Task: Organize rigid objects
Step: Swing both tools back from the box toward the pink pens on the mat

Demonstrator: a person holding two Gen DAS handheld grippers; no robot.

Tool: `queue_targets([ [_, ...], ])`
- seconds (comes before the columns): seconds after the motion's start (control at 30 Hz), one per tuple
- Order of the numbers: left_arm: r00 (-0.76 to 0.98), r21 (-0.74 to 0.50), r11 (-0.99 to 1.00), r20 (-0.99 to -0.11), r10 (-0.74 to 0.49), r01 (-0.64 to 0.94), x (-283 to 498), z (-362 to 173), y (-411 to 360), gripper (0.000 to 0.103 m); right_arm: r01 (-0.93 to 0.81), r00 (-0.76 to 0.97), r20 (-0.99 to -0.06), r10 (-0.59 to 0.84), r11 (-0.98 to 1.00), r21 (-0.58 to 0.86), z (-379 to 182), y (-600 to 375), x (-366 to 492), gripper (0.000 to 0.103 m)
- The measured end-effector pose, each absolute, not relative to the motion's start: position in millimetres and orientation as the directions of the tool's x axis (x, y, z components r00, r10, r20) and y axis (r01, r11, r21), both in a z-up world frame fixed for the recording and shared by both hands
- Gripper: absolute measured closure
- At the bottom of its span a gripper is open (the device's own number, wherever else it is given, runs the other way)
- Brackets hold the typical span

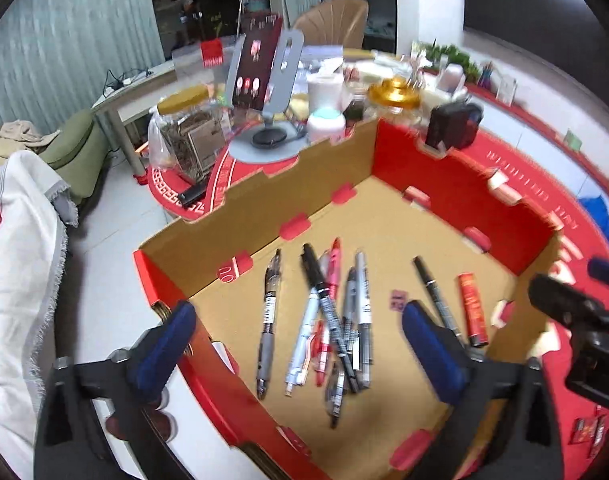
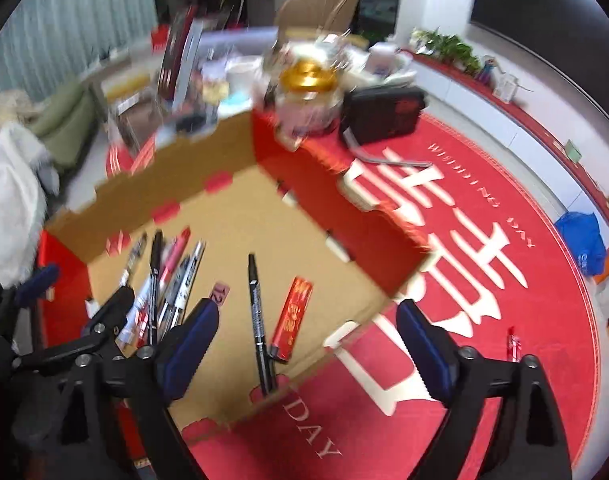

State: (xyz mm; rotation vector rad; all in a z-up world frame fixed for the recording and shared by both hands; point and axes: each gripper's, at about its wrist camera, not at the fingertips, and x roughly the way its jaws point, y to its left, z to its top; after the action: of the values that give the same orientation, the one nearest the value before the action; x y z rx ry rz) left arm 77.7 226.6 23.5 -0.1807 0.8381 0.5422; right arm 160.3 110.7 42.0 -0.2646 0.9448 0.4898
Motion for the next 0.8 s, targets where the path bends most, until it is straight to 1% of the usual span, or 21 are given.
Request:
queue_targets([
  [0.1, 0.582, 0.035, 0.884, -0.741, 0.336, -0.466, 71.3, 31.7, 202.9, 0.0, -0.481, 0.468, -0.831, 0.301, 0.876, 0.046, 44.2, 72.3, 146.2, 0.011],
  [0.23, 0.616, 0.032, 0.927, -0.738, 0.273, -0.373, 62.1, 34.4, 155.1, 0.0, -0.415, 0.476, -0.841, 0.259, 0.909, 0.045, 36.8, 12.3, 123.1, 0.011],
  [0.37, 0.627, -0.01, 0.968, -0.764, 0.155, -0.251, 63.2, 26.6, 94.4, 0.0, -0.283, 0.444, -0.878, 0.179, 0.958, 0.052, 18.8, -63.8, 107.2, 0.011],
  [0.53, 0.585, -0.016, 0.996, -0.81, 0.041, -0.092, 100.5, 0.0, 11.7, 0.0, -0.104, 0.414, -0.899, 0.144, 0.988, 0.11, 5.1, -152.2, 91.6, 0.011],
  [0.6, 0.567, -0.033, 0.997, -0.823, 0.014, -0.073, 120.4, -11.4, -10.0, 0.0, -0.069, 0.415, -0.899, 0.143, 0.99, 0.126, 3.5, -172.6, 88.0, 0.011],
  [0.7, 0.524, -0.072, 0.991, -0.852, -0.001, -0.115, 158.7, -29.3, -26.3, 0.0, -0.051, 0.417, -0.898, 0.136, 0.991, 0.126, 1.0, -195.2, 84.8, 0.011],
  [0.77, 0.508, -0.076, 0.987, -0.862, 0.007, -0.142, 177.3, -35.8, -30.1, 0.0, -0.057, 0.42, -0.9, 0.121, 0.993, 0.107, -1.6, -205.0, 84.6, 0.011],
  [0.8, 0.501, -0.058, 0.986, -0.865, 0.027, -0.153, 190.1, -40.2, -34.0, 0.0, -0.057, 0.422, -0.899, 0.121, 0.993, 0.107, -2.8, -209.5, 85.2, 0.011],
])
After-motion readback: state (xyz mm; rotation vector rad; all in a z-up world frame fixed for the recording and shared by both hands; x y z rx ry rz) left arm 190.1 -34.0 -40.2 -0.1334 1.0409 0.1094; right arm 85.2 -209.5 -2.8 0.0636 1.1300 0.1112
